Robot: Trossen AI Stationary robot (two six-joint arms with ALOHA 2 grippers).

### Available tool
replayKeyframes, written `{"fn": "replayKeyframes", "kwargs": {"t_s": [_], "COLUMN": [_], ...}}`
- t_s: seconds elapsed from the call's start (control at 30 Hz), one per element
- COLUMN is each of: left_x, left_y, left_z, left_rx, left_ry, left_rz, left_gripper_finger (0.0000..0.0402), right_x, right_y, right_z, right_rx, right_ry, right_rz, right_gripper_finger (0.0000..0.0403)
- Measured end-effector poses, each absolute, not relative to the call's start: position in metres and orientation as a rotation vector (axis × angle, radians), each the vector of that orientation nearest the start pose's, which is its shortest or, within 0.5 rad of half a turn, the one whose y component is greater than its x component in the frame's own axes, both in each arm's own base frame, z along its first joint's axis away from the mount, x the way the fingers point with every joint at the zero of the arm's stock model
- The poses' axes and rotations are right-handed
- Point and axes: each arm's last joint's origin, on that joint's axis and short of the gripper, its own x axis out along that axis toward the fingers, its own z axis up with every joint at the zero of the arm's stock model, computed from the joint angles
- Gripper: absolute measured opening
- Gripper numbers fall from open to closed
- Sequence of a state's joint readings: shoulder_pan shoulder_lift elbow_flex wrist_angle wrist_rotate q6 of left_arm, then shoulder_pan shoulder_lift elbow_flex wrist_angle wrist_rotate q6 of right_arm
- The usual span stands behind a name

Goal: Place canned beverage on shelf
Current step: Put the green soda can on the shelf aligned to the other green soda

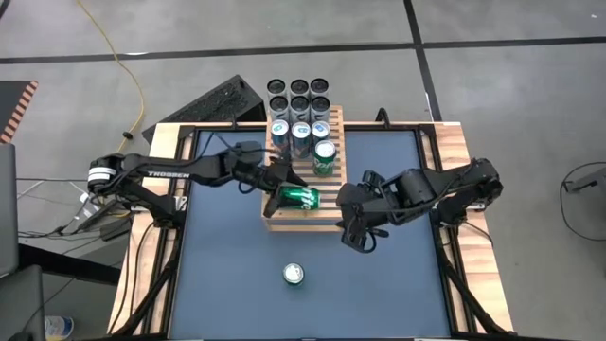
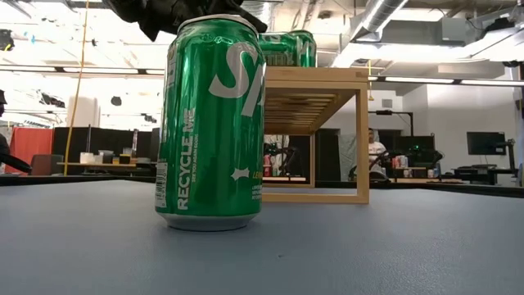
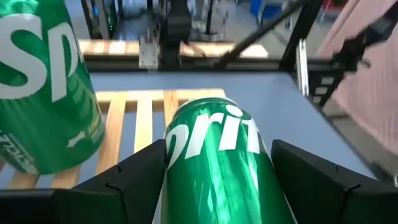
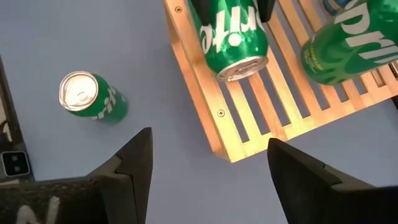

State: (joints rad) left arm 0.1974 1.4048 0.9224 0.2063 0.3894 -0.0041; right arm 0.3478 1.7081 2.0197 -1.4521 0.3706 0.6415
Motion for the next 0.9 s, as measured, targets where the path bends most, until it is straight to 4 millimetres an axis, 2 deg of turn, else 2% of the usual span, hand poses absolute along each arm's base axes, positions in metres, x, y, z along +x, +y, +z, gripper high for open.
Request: {"fn": "replayKeyframes", "kwargs": {"t_s": [0.13,0.27,0.43,0.6,0.9], "left_x": [0.308,0.308,0.303,0.302,0.299], "left_y": [0.051,0.050,0.049,0.049,0.048], "left_z": [0.289,0.298,0.294,0.291,0.286], "left_rx": [-0.017,0.015,0.001,-0.003,0.024], "left_ry": [0.405,0.448,0.558,0.589,0.660], "left_rz": [-0.178,-0.179,-0.167,-0.158,-0.116], "left_gripper_finger": [0.0273,0.0278,0.0300,0.0321,0.0325], "right_x": [0.295,0.296,0.297,0.297,0.297], "right_y": [0.097,0.098,0.099,0.099,0.099], "right_z": [0.411,0.412,0.412,0.412,0.412], "right_rx": [0.192,0.196,0.201,0.201,0.199], "right_ry": [0.997,0.987,0.977,0.977,0.978], "right_rz": [-0.358,-0.351,-0.347,-0.347,-0.346], "right_gripper_finger": [0.0255,0.0255,0.0255,0.0255,0.0255]}}
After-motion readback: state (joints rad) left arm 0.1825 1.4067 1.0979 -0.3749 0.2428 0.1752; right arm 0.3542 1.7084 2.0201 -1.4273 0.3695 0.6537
